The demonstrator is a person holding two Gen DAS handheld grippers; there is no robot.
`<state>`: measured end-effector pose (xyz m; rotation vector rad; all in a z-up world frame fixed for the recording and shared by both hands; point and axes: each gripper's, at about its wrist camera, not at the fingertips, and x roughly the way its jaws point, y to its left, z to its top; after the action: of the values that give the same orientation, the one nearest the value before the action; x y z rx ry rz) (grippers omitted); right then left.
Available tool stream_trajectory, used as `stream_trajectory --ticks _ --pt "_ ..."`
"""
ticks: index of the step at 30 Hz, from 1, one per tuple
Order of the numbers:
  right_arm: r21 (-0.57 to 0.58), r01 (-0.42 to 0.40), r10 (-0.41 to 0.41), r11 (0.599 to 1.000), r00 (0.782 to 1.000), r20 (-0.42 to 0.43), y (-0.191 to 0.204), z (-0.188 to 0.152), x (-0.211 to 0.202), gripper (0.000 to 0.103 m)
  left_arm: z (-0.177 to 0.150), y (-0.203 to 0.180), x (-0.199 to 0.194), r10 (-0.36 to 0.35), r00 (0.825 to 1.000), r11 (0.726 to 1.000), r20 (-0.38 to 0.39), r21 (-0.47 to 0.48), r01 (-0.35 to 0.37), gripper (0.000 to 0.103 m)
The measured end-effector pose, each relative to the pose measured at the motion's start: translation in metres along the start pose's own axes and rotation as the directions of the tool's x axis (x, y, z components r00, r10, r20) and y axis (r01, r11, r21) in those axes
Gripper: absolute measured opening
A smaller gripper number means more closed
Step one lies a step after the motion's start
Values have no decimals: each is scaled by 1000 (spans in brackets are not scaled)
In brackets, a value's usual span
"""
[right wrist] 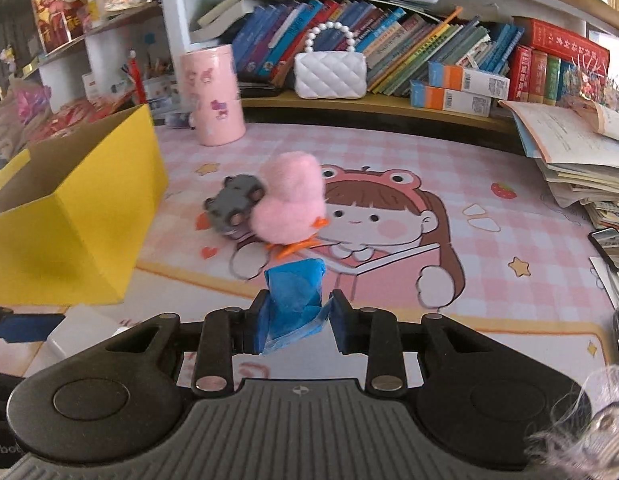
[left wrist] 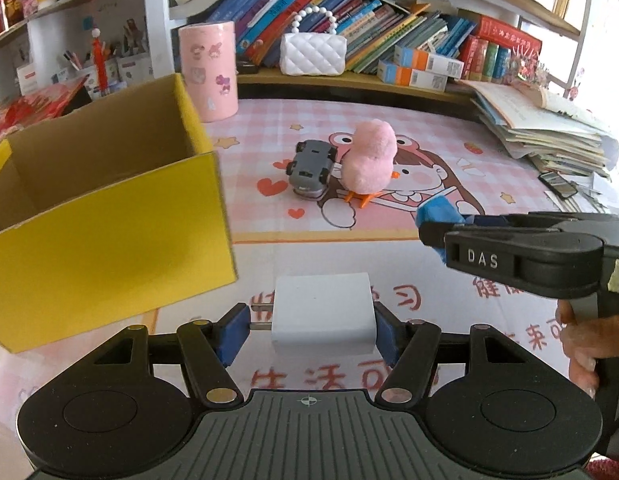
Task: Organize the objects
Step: 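Lift the charger with the left tool while the right tool grasps the blue cloth, then carry the charger and blue cloth over the yellow box with both tools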
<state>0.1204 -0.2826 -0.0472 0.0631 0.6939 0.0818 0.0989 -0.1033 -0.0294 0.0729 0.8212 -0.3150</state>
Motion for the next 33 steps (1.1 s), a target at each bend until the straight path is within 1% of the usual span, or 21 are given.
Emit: stream_trajectory --ticks 4,13,26,33 --pt "-11 -1 1 1000 1000 -14 19 -7 -8 29 -10 17 -14 2 1000 1000 13 -25 -1 65" --pt "-94 -27 25 995 1000 -16 72 -19 -25 29 -29 57 -43 32 998 995 45 -93 -28 65" --pt "-181 -99 97 979 995 -19 143 -28 -36 29 -55 109 -80 103 992 981 68 -173 -90 64" --pt "-220 -129 132 967 991 -5 172 -27 -42 29 -61 127 -95 136 986 973 99 -202 -114 64"
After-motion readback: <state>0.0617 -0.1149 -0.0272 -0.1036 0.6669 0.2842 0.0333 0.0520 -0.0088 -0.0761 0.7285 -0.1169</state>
